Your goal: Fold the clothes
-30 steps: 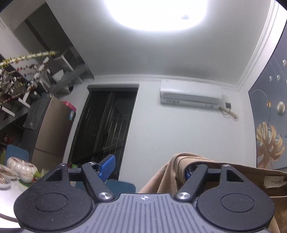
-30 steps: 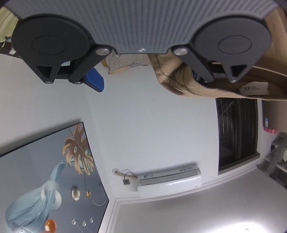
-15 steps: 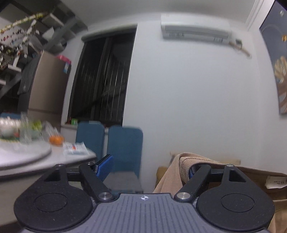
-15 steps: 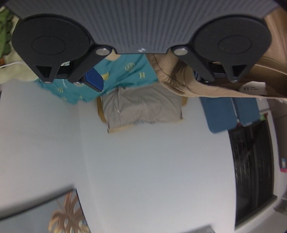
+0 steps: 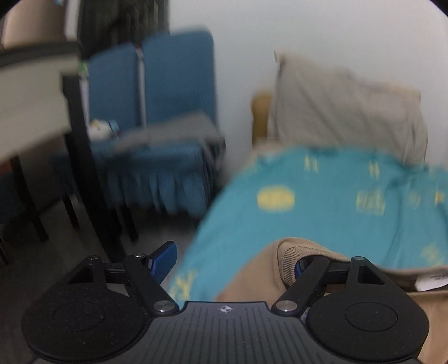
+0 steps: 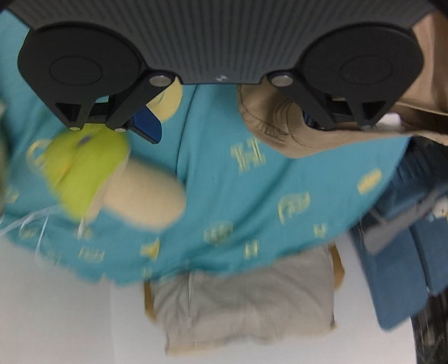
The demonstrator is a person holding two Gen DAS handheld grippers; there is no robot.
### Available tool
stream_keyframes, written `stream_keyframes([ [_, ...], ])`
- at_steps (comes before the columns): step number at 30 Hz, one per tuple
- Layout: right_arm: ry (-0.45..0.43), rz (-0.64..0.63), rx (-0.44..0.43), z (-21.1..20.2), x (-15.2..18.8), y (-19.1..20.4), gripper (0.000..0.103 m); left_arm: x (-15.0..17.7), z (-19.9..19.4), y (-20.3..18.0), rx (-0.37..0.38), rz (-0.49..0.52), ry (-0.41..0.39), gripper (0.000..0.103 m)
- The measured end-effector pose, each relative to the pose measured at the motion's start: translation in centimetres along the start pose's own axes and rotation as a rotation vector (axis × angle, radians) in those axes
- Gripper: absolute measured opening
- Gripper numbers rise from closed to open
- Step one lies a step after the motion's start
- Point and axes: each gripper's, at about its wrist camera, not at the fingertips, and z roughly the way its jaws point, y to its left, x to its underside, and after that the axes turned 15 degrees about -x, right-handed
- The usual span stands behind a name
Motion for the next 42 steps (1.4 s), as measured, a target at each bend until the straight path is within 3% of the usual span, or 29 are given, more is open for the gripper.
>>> stream_keyframes([
  [3, 0.082, 0.059, -0.078, 1.4, 1.3, -1.3, 0.093, 0.4, 2.4, 0.1, 0.058, 0.074, 0.104, 0.082],
  [7, 0.112, 0.079, -0.152, -0.5, 1.4, -1.4, 0.093, 0.0, 1.0, 1.3, 0.096, 0.11, 0.138, 0.095],
  [9, 0.099, 0.077, -0.155, -2.9, 1.5, -1.1, 0.093, -0.2, -1.0, 2.1, 0.112, 0.129, 0.133, 0.103],
  [15, 0.065, 0.065, -0.155, -12.0, 2.9, 0.0, 0.093, 0.8, -10.0, 5.3, 0.161, 0.183, 0.073, 0.103],
  [19, 0.105, 0.081, -0.152, -17.9, 5.4, 1.4, 0.093, 2.9, -16.0, 6.7, 0.149, 0.222, 0.015, 0.103],
  [24, 0.129, 0.251, -0.202, -25.6, 9.6, 2.2, 0.093, 5.6, -20.7, 8.9, 0.206, 0.09, -0.026, 0.103],
  [27, 0.087, 0.321, -0.27, -29.1, 11.9, 2.6, 0.093, 6.9, -22.1, 11.0, 0.261, -0.035, -0.019, 0.103],
  [29, 0.067, 0.331, -0.295, -29.8, 13.0, 2.7, 0.093, 8.0, -23.4, 12.3, 0.265, -0.068, -0.026, 0.103],
  [34, 0.036, 0.271, -0.35, -27.3, 13.3, 3.3, 0.092, 11.5, -29.7, 15.5, 0.194, -0.03, -0.081, 0.103],
  [36, 0.02, 0.321, -0.408, -25.9, 13.0, 3.3, 0.082, 12.5, -32.2, 16.7, 0.177, -0.033, -0.092, 0.103],
  [39, 0.02, 0.319, -0.492, -24.2, 12.8, 4.1, 0.079, 13.8, -33.7, 17.4, 0.238, -0.051, -0.101, 0.103],
  [42, 0.03, 0.253, -0.529, -23.3, 13.1, 5.3, 0.079, 14.1, -32.9, 15.9, 0.269, 0.006, -0.107, 0.103],
])
